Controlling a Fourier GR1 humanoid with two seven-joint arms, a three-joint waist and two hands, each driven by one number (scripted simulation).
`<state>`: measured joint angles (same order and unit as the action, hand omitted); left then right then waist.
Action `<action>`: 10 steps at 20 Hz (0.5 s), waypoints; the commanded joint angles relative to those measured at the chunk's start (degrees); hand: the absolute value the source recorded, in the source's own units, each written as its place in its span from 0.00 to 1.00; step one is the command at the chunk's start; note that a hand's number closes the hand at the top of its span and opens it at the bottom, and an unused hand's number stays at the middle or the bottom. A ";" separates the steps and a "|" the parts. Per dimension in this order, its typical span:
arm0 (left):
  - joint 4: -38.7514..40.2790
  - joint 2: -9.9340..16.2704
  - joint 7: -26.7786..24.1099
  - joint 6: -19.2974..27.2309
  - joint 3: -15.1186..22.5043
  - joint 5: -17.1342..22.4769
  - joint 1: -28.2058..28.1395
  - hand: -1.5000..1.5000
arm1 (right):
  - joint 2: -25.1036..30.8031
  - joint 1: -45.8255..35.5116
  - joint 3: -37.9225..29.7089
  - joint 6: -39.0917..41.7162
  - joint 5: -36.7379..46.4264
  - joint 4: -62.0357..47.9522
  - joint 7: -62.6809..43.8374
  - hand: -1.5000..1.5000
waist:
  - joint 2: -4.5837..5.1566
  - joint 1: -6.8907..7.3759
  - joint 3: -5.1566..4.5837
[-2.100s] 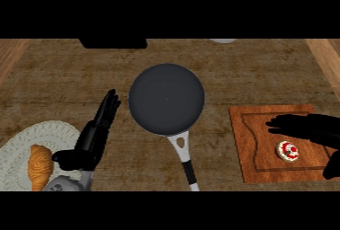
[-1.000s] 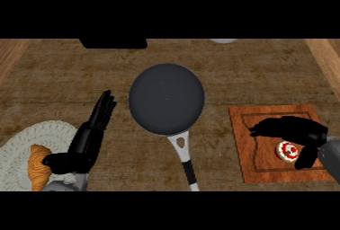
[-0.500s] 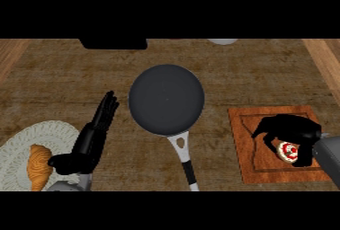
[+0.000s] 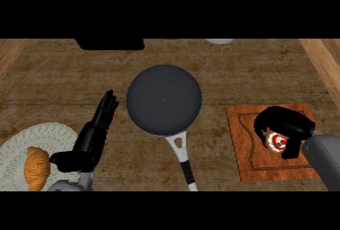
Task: Pick the cupcake from the cutting board and place it in the pan
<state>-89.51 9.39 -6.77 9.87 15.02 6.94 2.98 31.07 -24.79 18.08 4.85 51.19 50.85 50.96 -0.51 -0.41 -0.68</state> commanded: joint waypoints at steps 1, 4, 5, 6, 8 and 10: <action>-0.17 0.59 -0.06 -0.60 0.02 0.15 -0.97 0.50 | -14.59 0.57 -2.09 -2.61 -1.78 2.20 -18.87 1.00 | -0.67 -0.19 0.41; 0.40 0.02 0.34 0.09 -0.27 0.22 -0.52 0.50 | -18.65 0.24 -3.86 -3.88 -1.82 2.17 -26.03 1.00 | -1.26 -1.06 0.20; 0.66 0.33 0.50 -0.18 -0.29 0.18 -0.45 0.50 | -20.76 -0.71 -4.00 -4.66 -1.24 2.91 -29.36 1.00 | -1.28 -0.75 0.14; 0.78 0.45 0.49 0.23 -0.63 0.05 -0.78 0.50 | -22.12 -1.38 -4.27 -6.66 -0.26 4.28 -32.33 1.00 | -1.95 -0.88 0.08; 0.98 0.64 0.42 0.25 -0.68 -0.12 -0.93 0.50 | -26.12 -2.95 -4.97 -10.00 0.94 6.33 -38.63 1.00 | -2.35 -0.81 0.08; 1.18 0.38 0.59 -0.05 -0.29 0.12 -1.22 0.50 | -30.51 -4.15 -5.38 -14.44 2.03 8.61 -45.08 1.00 | -2.48 -0.96 0.15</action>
<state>-88.74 9.71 -6.39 9.88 14.69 7.02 2.17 8.84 -27.41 13.93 -3.14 52.26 56.63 17.34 -2.62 -1.37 -1.01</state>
